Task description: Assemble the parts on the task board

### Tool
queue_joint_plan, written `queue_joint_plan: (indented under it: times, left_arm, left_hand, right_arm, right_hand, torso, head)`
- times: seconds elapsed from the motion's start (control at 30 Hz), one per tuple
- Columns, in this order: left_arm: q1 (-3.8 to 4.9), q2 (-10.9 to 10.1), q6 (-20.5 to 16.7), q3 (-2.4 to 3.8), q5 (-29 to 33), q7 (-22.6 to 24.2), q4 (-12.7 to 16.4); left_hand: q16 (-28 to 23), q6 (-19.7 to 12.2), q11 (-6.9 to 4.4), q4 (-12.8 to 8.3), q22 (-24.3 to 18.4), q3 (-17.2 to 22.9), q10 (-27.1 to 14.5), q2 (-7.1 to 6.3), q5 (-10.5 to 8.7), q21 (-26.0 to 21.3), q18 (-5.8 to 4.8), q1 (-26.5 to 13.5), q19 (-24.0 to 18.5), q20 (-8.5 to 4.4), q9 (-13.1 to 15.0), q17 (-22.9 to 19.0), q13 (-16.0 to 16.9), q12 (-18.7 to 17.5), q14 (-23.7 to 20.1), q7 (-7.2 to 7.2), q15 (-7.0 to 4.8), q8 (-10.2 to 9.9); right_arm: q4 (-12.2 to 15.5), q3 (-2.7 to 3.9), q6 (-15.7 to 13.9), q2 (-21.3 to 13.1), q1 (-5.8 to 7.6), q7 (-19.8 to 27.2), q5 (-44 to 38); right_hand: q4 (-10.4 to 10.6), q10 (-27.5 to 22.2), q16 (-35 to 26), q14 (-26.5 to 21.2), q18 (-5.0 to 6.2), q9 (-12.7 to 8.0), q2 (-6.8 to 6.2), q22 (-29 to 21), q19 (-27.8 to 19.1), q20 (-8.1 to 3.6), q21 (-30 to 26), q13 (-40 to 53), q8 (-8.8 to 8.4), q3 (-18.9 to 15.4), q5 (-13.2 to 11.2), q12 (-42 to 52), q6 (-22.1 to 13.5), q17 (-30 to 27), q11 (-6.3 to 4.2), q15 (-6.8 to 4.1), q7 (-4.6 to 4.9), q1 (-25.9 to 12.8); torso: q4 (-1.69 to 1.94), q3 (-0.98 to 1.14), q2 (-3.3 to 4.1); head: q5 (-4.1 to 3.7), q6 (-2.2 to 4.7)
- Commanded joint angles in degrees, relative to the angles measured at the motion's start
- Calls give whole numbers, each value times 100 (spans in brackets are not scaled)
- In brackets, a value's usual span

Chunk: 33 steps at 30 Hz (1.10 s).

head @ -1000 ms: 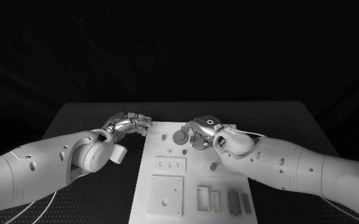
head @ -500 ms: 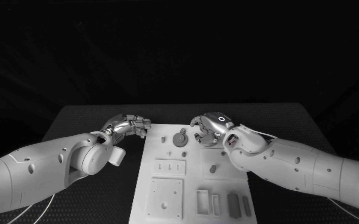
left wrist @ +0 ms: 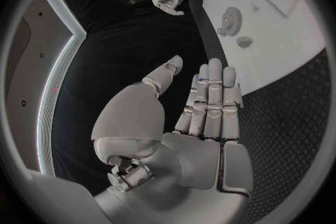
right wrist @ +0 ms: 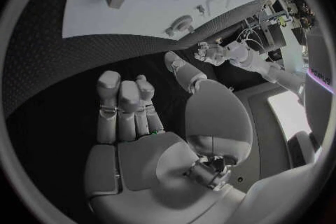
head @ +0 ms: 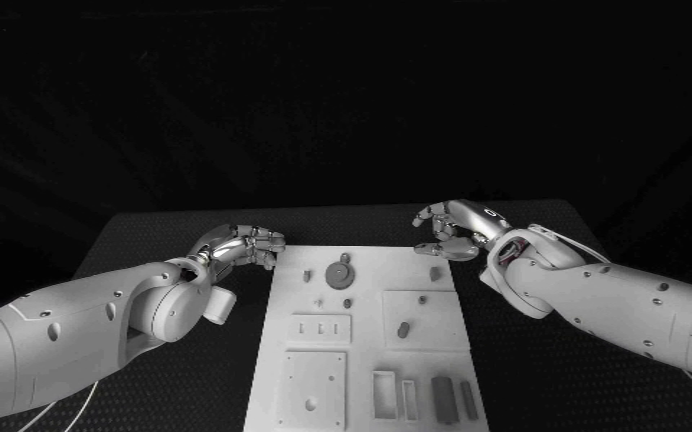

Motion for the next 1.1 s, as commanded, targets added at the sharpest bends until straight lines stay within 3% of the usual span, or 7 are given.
queue_joint_plan:
  times: [0.03, 0.17, 0.47, 0.6, 0.73, 0.97, 1.1]
  left_arm:
    - [3, 24, 69, 5, 9, 72, -4]
    - [1, 36, 82, 4, 9, 73, -9]
    - [-25, 73, 86, 2, 9, 61, -65]
    - [-35, 101, 107, 2, 9, 65, -85]
    - [-47, 94, 111, 2, 9, 67, -85]
    - [-60, 92, 120, 1, 9, 70, -82]
    - [-61, 96, 125, 2, 9, 45, -66]
  left_hand:
    - [20, -8, 4, 16, 47, -4, 30, -27, -9, 20, 56, -52, -29, -4, 9, -5, 6, 26, -51, 22, -3, -32]
    - [20, -5, 8, 6, 45, 11, 14, -14, -1, 22, 60, -25, -29, -8, 15, -7, 2, 15, -53, 19, -5, -35]
    - [20, -5, 18, 7, 44, 12, -13, -18, -4, 23, 59, -22, -31, -6, 19, -9, -4, -3, -55, 17, -4, -38]
    - [21, -4, 20, 6, 43, 17, -18, -13, -3, 24, 59, -15, -31, -7, 21, -10, -5, -7, -54, 19, -4, -39]
    - [21, -5, 21, 7, 43, 18, -20, -12, -3, 24, 59, -14, -30, -7, 22, -10, -6, -9, -54, 19, -4, -40]
    - [22, -5, 23, 8, 42, 17, -26, -13, -5, 25, 58, -16, -31, -6, 23, -11, -7, -13, -55, 19, -3, -42]
    - [22, -5, 24, 9, 42, 17, -27, -12, -5, 25, 58, -17, -31, -5, 24, -11, -7, -14, -55, 19, -2, -42]
  right_arm:
    - [18, -1, 491, -97, -3, 391, 274]
    - [-49, -2, 696, -241, -6, 408, 268]
    - [-306, -10, 686, -269, -123, 416, 32]
    - [-449, -22, 687, -198, -229, 422, 31]
    - [-559, -22, 695, -125, -305, 442, 33]
    - [-684, -22, 711, -7, -429, 465, 36]
    - [-668, -22, 718, 6, -478, 456, -163]
  right_hand:
    - [-64, -235, -45, -67, 278, 0, 73, 84, -93, -12, -35, -7, 29, -130, 62, 19, -1, 15, 58, -5, 40, 37]
    - [-115, -281, -61, -115, 278, -5, 80, 88, -148, 12, -50, -22, 27, -281, 189, 21, -16, 35, 64, 1, 47, 62]
    - [-186, -329, -71, -164, 278, -5, 167, 93, -215, 34, -55, -51, 40, -585, 515, 43, -19, 71, 54, -8, 34, 134]
    - [-184, -327, -75, -162, 278, -8, 164, 91, -216, 37, -55, -59, 42, -592, 550, 48, -17, 73, 48, -12, 29, 186]
    - [-185, -332, -81, -166, 278, -13, 160, 89, -221, 40, -58, -67, 37, -588, 564, 47, -26, 74, 47, -14, 27, 241]
    - [-183, -331, -83, -164, 278, -15, 166, 89, -223, 47, -58, -76, 42, -581, 546, 54, -18, 77, 40, -18, 18, 306]
    - [-164, -288, -54, -120, 278, -9, 196, 94, -179, 50, -26, -85, 74, -567, 494, 83, 41, 94, 16, -40, -6, 357]
  torso:
    - [-72, 37, -27]
    - [-108, 85, -25]
    - [-126, 135, -27]
    - [-113, 125, -29]
    - [-112, 151, -28]
    - [-125, 165, -29]
    - [-114, 146, -32]
  head:
    - [3, 2]
    - [35, 3]
    - [49, 2]
    - [21, 2]
    - [47, -26]
    - [88, -72]
    - [85, -91]
